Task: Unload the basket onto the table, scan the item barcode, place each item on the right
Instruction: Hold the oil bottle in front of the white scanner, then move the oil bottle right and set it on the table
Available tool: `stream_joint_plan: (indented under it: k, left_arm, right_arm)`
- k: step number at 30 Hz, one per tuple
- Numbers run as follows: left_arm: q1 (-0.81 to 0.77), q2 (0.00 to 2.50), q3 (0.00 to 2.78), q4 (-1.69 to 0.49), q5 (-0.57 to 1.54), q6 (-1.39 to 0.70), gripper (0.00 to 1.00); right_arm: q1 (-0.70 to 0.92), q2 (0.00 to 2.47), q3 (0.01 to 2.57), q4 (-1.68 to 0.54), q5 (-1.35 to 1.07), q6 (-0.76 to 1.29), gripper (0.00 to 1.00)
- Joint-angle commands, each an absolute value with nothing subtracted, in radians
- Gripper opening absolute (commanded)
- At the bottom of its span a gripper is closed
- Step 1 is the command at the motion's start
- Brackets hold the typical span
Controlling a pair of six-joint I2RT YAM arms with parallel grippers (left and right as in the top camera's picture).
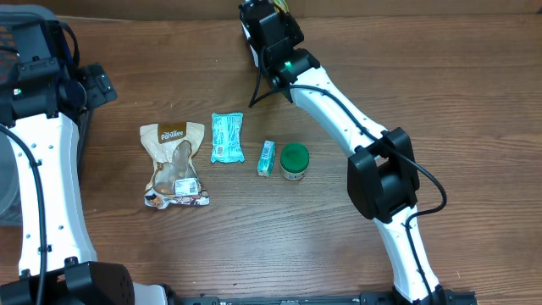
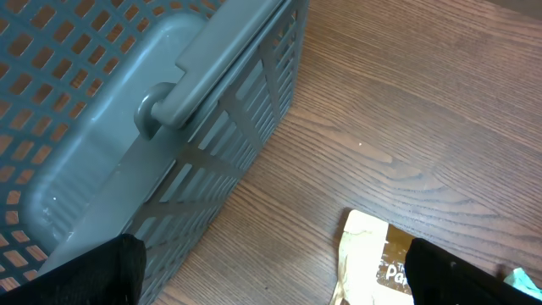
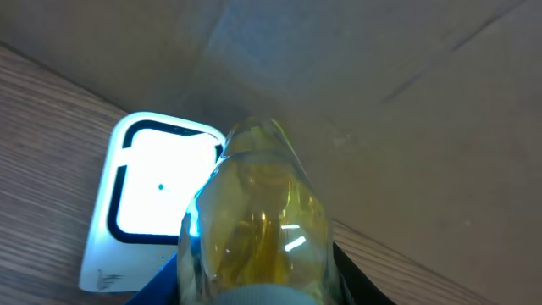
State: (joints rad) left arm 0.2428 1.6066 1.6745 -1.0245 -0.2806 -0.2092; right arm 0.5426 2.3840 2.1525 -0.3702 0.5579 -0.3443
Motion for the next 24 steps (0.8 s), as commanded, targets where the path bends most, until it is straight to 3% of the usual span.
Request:
stream_joint_plan:
  k: [1, 15, 24]
  left_arm:
    - [0.249, 1.608, 1.686, -1.022, -0.280, -0.206, 1.00]
    - [0.249, 1.608, 1.686, -1.022, -0.280, -0.206, 1.00]
    - [0.249, 1.608, 1.686, -1.022, -0.280, -0.206, 1.00]
  right_arm:
    - [0.535, 2.383, 2.160, -0.353, 0.581, -0.336, 0.04]
    - [0.538, 2.331, 2.161, -0.333, 0.651, -0.343, 0.05]
    - [0.448, 2.047, 2.161, -0.693, 0.649, -0.039, 0.05]
